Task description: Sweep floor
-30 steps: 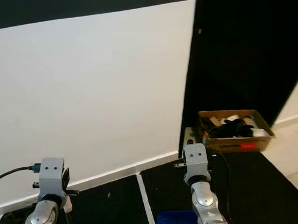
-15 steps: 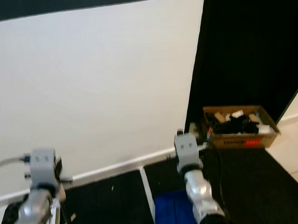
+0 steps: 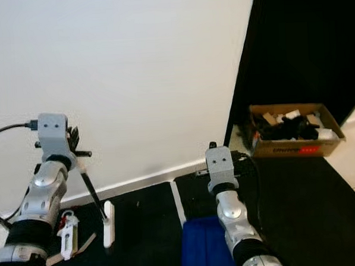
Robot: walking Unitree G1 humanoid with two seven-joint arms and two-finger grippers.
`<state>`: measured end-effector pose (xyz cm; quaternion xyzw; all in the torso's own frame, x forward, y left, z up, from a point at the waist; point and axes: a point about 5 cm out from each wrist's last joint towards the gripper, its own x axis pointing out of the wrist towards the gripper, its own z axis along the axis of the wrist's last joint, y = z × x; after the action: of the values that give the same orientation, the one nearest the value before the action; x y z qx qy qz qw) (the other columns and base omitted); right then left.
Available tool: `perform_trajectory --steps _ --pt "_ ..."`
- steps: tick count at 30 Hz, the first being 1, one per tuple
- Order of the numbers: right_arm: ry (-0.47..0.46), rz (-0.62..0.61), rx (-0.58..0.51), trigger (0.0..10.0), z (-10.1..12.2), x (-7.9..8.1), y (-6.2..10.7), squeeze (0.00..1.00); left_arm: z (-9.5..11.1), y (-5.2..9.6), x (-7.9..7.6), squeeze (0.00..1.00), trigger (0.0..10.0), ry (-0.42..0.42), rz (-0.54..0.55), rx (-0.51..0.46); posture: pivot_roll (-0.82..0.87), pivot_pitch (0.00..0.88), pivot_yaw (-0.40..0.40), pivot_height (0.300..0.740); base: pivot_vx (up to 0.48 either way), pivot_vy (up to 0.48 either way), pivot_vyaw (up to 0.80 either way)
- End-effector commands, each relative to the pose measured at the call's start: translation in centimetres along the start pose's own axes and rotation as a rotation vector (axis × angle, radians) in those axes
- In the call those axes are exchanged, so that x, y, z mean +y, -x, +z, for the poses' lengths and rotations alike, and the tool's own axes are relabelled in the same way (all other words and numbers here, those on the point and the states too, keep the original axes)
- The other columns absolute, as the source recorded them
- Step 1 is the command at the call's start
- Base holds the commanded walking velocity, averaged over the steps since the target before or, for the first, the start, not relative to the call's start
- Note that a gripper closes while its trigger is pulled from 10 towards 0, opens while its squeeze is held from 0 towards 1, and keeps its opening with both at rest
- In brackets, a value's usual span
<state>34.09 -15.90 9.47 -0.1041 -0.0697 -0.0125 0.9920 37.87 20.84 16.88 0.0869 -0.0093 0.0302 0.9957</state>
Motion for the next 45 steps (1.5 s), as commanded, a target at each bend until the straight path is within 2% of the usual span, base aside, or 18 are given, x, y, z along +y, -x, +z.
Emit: perform_trajectory --steps 1,3,9,11,15,19,21,23,24,26,27,29,30,32,33,35,40,45 --pt "0.01 -0.005 -0.009 10.0 0.3 0.0 -0.3 0.0 -1.0 0.1 0.4 0.0 10.0 -0.056 -0.014 0.043 0.11 0.253 0.125 0.74 0.0 0.0 0.0" --pt "0.016 -0.027 -0.023 10.0 0.5 -0.5 -0.4 0.0 -1.6 -0.1 -0.7 0.0 10.0 -0.076 -0.049 0.059 0.09 0.265 0.129 0.74 0.0 0.0 0.0" --pt "0.054 -0.065 -0.082 10.0 1.3 -1.9 -0.4 0.0 -2.0 -0.3 -2.2 0.0 10.0 -0.078 -0.08 0.048 0.04 0.278 0.136 0.74 0.0 0.0 0.0" --pt "0.124 -0.116 -0.15 10.0 2.0 -4.4 0.0 0.0 -2.0 -0.3 -4.1 0.0 10.0 -0.004 -0.117 0.025 -0.01 0.278 0.144 0.74 0.0 0.0 0.0" --pt "0.138 -0.134 -0.146 10.0 1.8 -5.3 0.4 0.0 -2.1 -0.2 -4.9 0.0 10.0 0.057 -0.124 0.027 -0.02 0.276 0.146 0.74 0.0 0.0 0.0" --pt "0.153 -0.145 -0.129 10.0 1.2 -6.0 1.2 0.0 -2.6 0.3 -6.3 0.0 10.0 0.194 -0.126 0.025 -0.03 0.275 0.147 0.74 0.0 0.0 0.0" --pt "0.148 -0.146 -0.129 10.0 1.2 -6.0 1.2 0.0 -2.9 0.6 -6.6 0.0 10.0 0.248 -0.118 0.024 -0.05 0.269 0.142 0.74 0.0 0.0 0.0" --pt "0.148 -0.146 -0.129 10.0 1.2 -6.0 1.2 0.0 -2.9 0.6 -6.6 0.0 10.0 0.248 -0.118 0.024 -0.05 0.269 0.142 0.74 0.0 0.0 0.0" --pt "0.134 -0.138 -0.125 10.0 1.3 -5.5 1.0 0.0 -3.3 0.9 -7.0 0.0 10.0 0.362 -0.099 0.038 -0.03 0.266 0.134 0.74 0.0 0.0 0.0" --pt "0.113 -0.12 -0.125 10.0 1.5 -4.8 0.7 0.0 -3.8 1.3 -7.5 0.0 10.0 0.506 -0.08 0.071 -0.02 0.26 0.127 0.74 0.0 0.0 0.0" --pt "0.113 -0.12 -0.125 10.0 1.5 -4.8 0.7 0.0 -3.8 1.3 -7.5 0.0 10.0 0.506 -0.08 0.071 -0.02 0.26 0.127 0.74 0.0 0.0 0.0" --pt "0.1 -0.113 -0.128 10.0 1.7 -4.4 0.4 0.0 -3.9 1.5 -8.0 0.0 10.0 0.6 -0.091 0.092 -0.02 0.256 0.125 0.74 0.0 0.0 0.0" --pt "0.1 -0.113 -0.128 10.0 1.7 -4.4 0.4 0.0 -3.9 1.5 -8.0 0.0 10.0 0.6 -0.091 0.092 -0.02 0.256 0.125 0.74 0.0 0.0 0.0" --pt "0.079 -0.105 -0.131 10.0 1.9 -3.9 0.1 0.0 -3.3 1.7 -8.5 0.0 10.0 0.705 -0.109 0.091 0.0 0.245 0.116 0.74 0.0 0.0 0.0" --pt "0.079 -0.105 -0.131 10.0 1.9 -3.9 0.1 0.0 -3.3 1.7 -8.5 0.0 10.0 0.705 -0.109 0.091 0.0 0.245 0.116 0.74 0.0 0.0 0.0" --pt "0.045 -0.093 -0.135 10.0 2.2 -3.4 -0.3 0.0 -2.5 1.9 -8.7 0.0 10.0 0.787 -0.121 0.07 0.02 0.235 0.11 0.74 0.0 0.0 0.0" --pt "-0.051 -0.054 -0.133 10.0 2.6 -2.1 -0.9 0.0 -0.9 2.0 -8.6 0.0 10.0 0.838 -0.126 0.021 0.04 0.219 0.103 0.74 0.0 0.0 0.0" --pt "-0.051 -0.012 -0.121 10.0 2.4 -1.2 -0.9 0.0 0.9 1.8 -6.3 0.0 10.0 0.842 -0.108 -0.039 0.06 0.196 0.101 0.74 0.0 0.0 0.0"
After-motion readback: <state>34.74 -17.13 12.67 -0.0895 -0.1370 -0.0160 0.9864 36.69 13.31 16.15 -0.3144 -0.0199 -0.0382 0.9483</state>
